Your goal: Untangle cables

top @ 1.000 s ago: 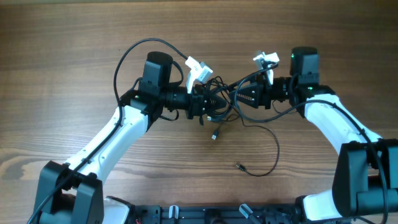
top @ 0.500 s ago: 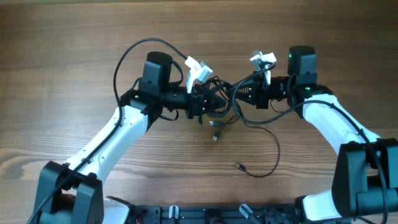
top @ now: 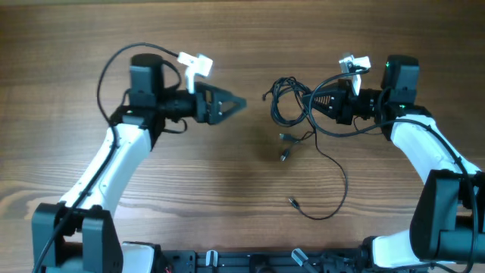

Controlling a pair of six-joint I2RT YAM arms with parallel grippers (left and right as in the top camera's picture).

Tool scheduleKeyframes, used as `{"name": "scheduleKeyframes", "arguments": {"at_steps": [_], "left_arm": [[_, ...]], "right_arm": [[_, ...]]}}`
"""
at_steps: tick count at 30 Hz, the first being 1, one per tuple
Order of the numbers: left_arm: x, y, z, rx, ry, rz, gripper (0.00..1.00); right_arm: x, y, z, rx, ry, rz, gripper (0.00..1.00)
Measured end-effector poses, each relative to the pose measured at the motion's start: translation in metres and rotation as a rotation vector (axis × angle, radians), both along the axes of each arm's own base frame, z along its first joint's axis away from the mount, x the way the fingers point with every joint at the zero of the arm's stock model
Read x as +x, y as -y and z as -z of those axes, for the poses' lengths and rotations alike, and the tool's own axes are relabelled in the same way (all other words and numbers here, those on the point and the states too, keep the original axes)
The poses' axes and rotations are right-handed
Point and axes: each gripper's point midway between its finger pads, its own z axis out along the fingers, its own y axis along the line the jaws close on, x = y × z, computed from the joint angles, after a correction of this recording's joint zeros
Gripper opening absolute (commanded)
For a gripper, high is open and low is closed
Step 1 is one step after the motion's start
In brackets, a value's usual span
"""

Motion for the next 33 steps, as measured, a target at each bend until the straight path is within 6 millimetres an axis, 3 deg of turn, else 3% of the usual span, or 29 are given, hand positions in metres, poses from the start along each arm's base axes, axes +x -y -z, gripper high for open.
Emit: {"name": "scheduleKeyframes", "arguments": {"at_steps": [8,12,16,23,29,33], "left_arm": [[0.001,-0.004,0.0,-0.016,-0.091,-0.04,1.0],[-0.006,0.002,0.029,0.076,-0.28,-0.122,1.0],[-0.016,0.025,0.043,0.134,-0.392,-0.166,1.0],[-0.033,0.072,0.051,0.199,-0.43,-0.203,1.0],[-0.02,0.083,0.052,0.178,-0.498,-0.393,1.0],[-0.01,0.079,0.054,0.151,-0.552,-0.496,1.0]], "right_arm": [[-0.005,-0.001,-0.009,0.05,-0.118,-0.036,0.04],[0.001,0.0,-0.012,0.053,-0.21,-0.02,0.04],[0.007,0.0,-0.02,0.063,-0.277,-0.013,0.04],[0.009,0.0,-0.024,0.076,-0.382,-0.009,0.04],[0.008,0.0,-0.024,0.08,-0.411,-0.009,0.04],[0.008,0.0,-0.024,0.081,-0.414,-0.012,0.04]]}}
